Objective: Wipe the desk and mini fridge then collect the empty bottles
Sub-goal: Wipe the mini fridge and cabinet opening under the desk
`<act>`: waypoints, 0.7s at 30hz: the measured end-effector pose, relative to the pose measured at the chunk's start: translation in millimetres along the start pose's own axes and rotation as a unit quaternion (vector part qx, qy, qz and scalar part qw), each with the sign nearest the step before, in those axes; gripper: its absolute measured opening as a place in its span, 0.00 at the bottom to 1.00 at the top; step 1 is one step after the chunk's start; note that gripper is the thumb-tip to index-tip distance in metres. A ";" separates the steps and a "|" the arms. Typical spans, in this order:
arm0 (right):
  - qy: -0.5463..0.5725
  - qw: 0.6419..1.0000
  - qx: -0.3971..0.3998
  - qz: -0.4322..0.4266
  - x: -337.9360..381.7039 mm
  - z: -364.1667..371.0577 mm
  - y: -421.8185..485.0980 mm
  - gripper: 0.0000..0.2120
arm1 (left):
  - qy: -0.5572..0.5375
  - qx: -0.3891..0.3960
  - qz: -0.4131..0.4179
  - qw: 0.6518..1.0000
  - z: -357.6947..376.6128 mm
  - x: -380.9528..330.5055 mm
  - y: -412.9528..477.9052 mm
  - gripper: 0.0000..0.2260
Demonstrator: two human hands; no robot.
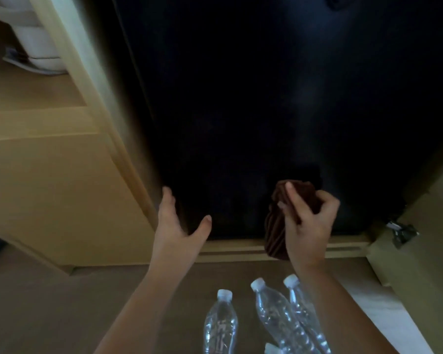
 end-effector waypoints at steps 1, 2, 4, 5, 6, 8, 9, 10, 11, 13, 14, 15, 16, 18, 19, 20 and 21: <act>0.018 0.999 -0.034 0.036 -13.6 -12.1 2.0 0.16 | 0.012 0.002 0.000 1.000 7.2 -1.9 0.4 0.42; 0.034 0.994 -0.072 0.078 -26.8 -24.4 4.4 0.16 | 0.027 -0.002 0.003 1.000 12.6 -4.3 0.9 0.43; 0.057 0.973 -0.151 0.164 -46.6 -45.0 10.0 0.18 | 0.056 -0.025 0.010 0.998 17.0 -7.6 2.8 0.45; 0.066 0.961 -0.184 0.194 -49.7 -50.8 12.6 0.18 | 0.068 -0.038 0.012 0.997 17.3 -8.5 3.5 0.46; 0.076 0.953 -0.205 0.210 -46.8 -51.6 14.6 0.19 | 0.079 -0.049 0.014 0.996 17.3 -9.2 3.9 0.46; 0.100 0.955 -0.202 0.195 -22.6 -36.8 18.4 0.19 | 0.097 -0.057 0.017 0.994 17.3 -9.5 4.2 0.47; 0.109 0.962 -0.182 0.170 -4.2 -23.2 19.2 0.19 | 0.103 -0.057 0.019 0.993 17.1 -9.2 4.4 0.47; 0.108 0.973 -0.154 0.136 15.5 -8.6 18.4 0.18 | 0.109 -0.057 0.021 0.992 16.9 -9.1 4.3 0.47; 0.095 0.982 -0.127 0.099 33.8 5.7 16.1 0.18 | 0.115 -0.057 0.024 0.991 16.0 -8.7 4.1 0.47; 0.056 0.995 -0.071 0.030 60.9 28.5 10.6 0.19 | 0.123 -0.058 0.034 0.990 15.0 -8.8 3.3 0.46; 0.037 0.998 -0.045 0.001 68.8 34.9 9.3 0.20 | 0.124 -0.057 0.037 0.990 15.2 -9.0 2.9 0.46; 0.021 0.999 -0.021 -0.025 73.0 37.9 9.2 0.21 | 0.123 -0.058 0.038 0.990 15.4 -9.0 2.6 0.46; 0.011 0.999 -0.001 -0.048 73.9 37.7 9.6 0.21 | 0.120 -0.060 0.037 0.990 15.4 -8.6 2.6 0.46; 0.016 0.999 0.009 -0.049 58.6 28.0 10.2 0.19 | 0.111 -0.062 0.031 0.991 15.7 -7.4 3.1 0.46; 0.034 0.999 -0.005 -0.016 42.1 18.6 11.6 0.18 | 0.106 -0.060 0.027 0.992 16.1 -6.9 2.8 0.46; 0.052 0.998 -0.027 0.023 23.4 7.5 12.7 0.17 | 0.104 -0.059 0.024 0.993 16.4 -6.9 2.8 0.47; 0.064 0.995 -0.049 0.053 6.4 -3.1 13.3 0.17 | 0.105 -0.059 0.022 0.992 16.6 -7.1 2.6 0.47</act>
Point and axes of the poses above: each hand's wrist, its own y-axis towards the middle knuckle, its own z-axis out of the palm, x = y × z, the point moved 8 cm from there along y, towards the middle knuckle, and after that the axes turned 3 degrees about -z, right-handed, at the moved point
